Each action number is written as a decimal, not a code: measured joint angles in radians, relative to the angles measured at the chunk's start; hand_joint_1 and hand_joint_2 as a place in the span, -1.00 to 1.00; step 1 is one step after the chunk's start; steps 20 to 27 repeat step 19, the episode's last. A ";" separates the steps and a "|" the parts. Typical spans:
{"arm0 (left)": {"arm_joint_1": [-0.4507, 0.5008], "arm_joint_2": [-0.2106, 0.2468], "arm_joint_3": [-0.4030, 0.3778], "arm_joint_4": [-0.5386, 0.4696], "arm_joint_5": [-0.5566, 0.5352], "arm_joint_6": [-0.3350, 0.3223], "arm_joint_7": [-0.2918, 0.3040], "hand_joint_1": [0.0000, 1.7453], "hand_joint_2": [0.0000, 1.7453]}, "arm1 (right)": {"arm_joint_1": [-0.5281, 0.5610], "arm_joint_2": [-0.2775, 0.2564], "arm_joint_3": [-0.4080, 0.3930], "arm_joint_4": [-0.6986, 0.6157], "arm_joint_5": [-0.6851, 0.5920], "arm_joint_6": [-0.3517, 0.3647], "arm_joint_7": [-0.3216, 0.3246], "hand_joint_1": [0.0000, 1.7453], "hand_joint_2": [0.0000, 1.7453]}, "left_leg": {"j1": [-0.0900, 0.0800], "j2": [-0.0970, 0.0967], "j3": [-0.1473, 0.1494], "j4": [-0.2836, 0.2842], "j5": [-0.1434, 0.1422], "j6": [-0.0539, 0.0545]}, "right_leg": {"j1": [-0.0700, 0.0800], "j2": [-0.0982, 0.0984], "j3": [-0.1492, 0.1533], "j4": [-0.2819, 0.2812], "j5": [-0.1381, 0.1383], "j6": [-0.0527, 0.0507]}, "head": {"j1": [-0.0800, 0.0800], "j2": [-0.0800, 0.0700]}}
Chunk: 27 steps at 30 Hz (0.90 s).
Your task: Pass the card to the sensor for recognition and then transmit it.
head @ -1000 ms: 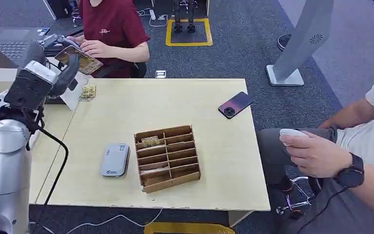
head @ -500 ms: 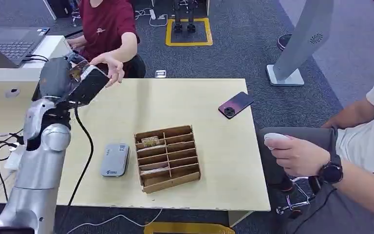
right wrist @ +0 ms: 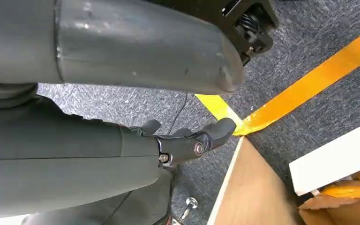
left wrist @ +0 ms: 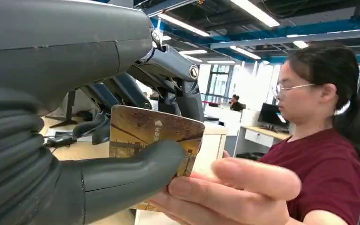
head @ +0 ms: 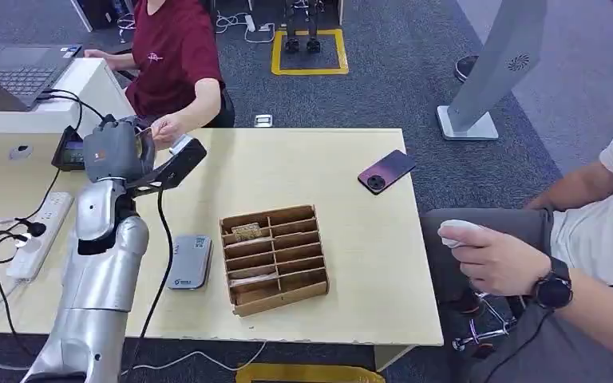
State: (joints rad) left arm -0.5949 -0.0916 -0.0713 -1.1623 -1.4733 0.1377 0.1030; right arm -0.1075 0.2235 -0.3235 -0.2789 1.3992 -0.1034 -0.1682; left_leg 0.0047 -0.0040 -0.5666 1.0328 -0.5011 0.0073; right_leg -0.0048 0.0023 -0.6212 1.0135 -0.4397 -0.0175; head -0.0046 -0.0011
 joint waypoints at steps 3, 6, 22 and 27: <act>0.001 -0.011 0.014 0.008 -0.008 0.000 -0.006 1.00 1.00 | 0.000 0.000 0.002 0.001 -0.002 -0.001 -0.003 -1.00 -1.00 | 0.000 0.000 -0.001 0.000 0.000 0.000 | 0.000 0.000 0.000 0.000 0.000 0.000 | 0.000 0.000; 0.001 -0.018 0.024 0.014 -0.012 0.000 -0.012 -1.00 1.00 | 0.001 0.000 0.003 0.002 -0.005 -0.001 -0.003 -1.00 -1.00 | 0.000 0.000 -0.001 0.000 0.000 0.000 | 0.000 0.000 -0.001 0.000 0.000 0.000 | 0.000 0.000; 0.032 -0.025 0.032 -0.009 -0.035 0.042 -0.041 -1.00 1.00 | 0.003 0.000 0.004 0.003 -0.010 -0.006 -0.003 -1.00 -1.00 | 0.000 0.000 -0.001 0.000 0.000 0.000 | 0.000 0.000 -0.001 0.000 0.000 0.000 | 0.000 0.000; 0.032 -0.025 0.032 -0.009 -0.035 0.042 -0.041 -1.00 1.00 | 0.003 0.000 0.004 0.003 -0.010 -0.006 -0.003 -1.00 -1.00 | 0.000 0.000 -0.001 0.000 0.000 0.000 | 0.000 0.000 -0.001 0.000 0.000 0.000 | 0.000 0.000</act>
